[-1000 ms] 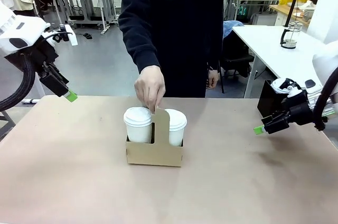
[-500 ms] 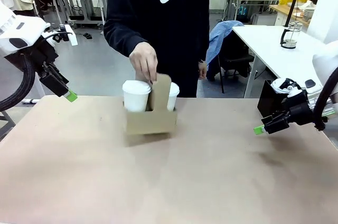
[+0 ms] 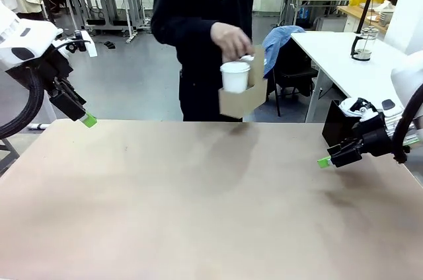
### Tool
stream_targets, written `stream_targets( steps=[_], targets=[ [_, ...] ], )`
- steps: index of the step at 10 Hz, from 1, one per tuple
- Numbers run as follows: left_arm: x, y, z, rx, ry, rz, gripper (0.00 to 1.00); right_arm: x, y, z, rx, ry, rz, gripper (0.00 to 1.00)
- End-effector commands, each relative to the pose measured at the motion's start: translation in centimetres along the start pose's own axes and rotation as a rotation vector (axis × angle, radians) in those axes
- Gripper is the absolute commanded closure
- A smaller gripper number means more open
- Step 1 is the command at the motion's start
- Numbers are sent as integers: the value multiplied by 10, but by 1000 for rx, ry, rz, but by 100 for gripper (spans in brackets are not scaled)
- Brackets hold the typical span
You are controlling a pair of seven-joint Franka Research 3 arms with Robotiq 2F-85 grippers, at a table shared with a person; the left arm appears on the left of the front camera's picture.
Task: Pour a drink into a cup and package it in a carrier.
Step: Insert the held 600 ml Paper Cup into the Cup Carrier.
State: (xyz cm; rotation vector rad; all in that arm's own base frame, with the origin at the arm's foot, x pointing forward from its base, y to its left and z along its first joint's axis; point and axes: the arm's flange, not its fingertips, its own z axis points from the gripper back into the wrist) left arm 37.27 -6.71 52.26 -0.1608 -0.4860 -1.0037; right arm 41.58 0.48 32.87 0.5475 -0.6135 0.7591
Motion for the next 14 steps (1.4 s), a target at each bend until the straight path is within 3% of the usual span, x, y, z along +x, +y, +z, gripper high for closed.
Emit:
stream_targets(
  steps=[1, 14],
  targets=[
    [1, 0, 2, -5, 3, 10, 0, 0, -1, 1, -11, 3, 0, 0],
    [1, 0, 2, -5, 3, 10, 0, 0, -1, 1, -11, 3, 0, 0]
  ],
)
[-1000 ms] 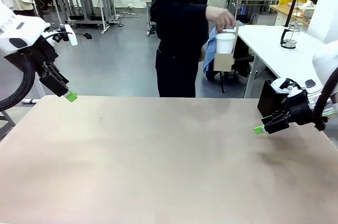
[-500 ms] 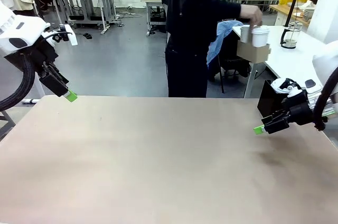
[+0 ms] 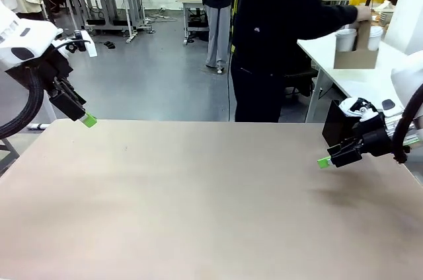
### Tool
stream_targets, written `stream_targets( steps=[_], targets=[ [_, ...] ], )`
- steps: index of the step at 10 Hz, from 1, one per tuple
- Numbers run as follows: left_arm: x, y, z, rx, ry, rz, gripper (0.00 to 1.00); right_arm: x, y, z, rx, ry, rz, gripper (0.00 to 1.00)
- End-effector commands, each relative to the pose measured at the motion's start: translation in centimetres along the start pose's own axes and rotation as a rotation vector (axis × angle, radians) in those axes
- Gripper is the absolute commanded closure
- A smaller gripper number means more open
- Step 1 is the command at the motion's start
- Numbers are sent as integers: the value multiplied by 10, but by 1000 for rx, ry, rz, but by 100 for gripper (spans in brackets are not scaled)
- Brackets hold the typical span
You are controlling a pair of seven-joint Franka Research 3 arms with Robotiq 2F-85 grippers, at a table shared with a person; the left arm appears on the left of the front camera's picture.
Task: Pour a drink into a cup and package it in a carrier.
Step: Insert the held 600 ml Paper Cup into the Cup Carrier.
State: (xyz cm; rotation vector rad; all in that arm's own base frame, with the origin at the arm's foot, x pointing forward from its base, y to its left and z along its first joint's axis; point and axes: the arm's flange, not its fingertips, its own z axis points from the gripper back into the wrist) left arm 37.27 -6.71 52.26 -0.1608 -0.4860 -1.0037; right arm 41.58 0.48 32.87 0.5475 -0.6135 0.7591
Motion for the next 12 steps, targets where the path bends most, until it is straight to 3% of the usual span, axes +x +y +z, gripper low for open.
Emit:
stream_targets(
  steps=[1, 12],
  targets=[
    [1, 0, 2, -5, 3, 10, 0, 0, -1, 1, -11, 3, 0, 0],
    [1, 0, 2, -5, 3, 10, 0, 0, -1, 1, -11, 3, 0, 0]
  ],
)
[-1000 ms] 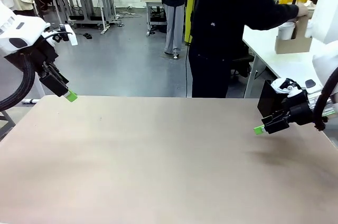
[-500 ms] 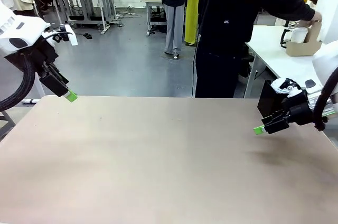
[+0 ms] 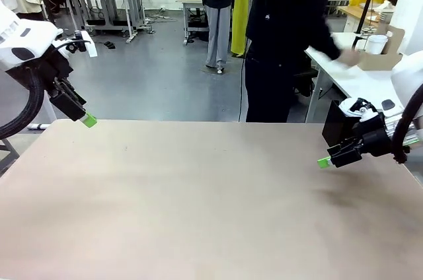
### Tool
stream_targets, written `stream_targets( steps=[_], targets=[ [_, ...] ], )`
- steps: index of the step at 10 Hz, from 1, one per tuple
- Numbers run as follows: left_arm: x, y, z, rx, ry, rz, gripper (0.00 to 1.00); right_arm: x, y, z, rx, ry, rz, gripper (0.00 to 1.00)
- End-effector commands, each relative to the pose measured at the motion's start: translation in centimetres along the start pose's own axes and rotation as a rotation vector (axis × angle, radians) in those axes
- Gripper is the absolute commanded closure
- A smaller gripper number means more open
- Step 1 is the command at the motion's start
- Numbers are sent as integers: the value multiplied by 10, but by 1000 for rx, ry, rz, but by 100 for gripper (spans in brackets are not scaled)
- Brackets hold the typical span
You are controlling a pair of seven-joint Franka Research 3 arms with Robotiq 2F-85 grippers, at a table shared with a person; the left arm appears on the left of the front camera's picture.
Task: Pour a drink into a cup and package it in a carrier.
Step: Insert the held 600 ml Paper Cup into the Cup Carrier.
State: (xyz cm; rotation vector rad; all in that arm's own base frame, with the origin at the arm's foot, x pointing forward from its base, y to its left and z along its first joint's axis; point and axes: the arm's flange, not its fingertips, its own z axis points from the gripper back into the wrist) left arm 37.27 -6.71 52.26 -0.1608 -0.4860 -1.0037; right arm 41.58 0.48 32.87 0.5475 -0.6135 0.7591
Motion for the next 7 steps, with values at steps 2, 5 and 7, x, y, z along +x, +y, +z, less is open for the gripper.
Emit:
stream_targets(
  steps=[2, 5, 7],
  targets=[
    [1, 0, 2, -5, 3, 10, 0, 0, -1, 1, -11, 3, 0, 0],
    [1, 0, 2, -5, 3, 10, 0, 0, -1, 1, -11, 3, 0, 0],
    [1, 0, 2, -5, 3, 10, 0, 0, -1, 1, -11, 3, 0, 0]
  ],
)
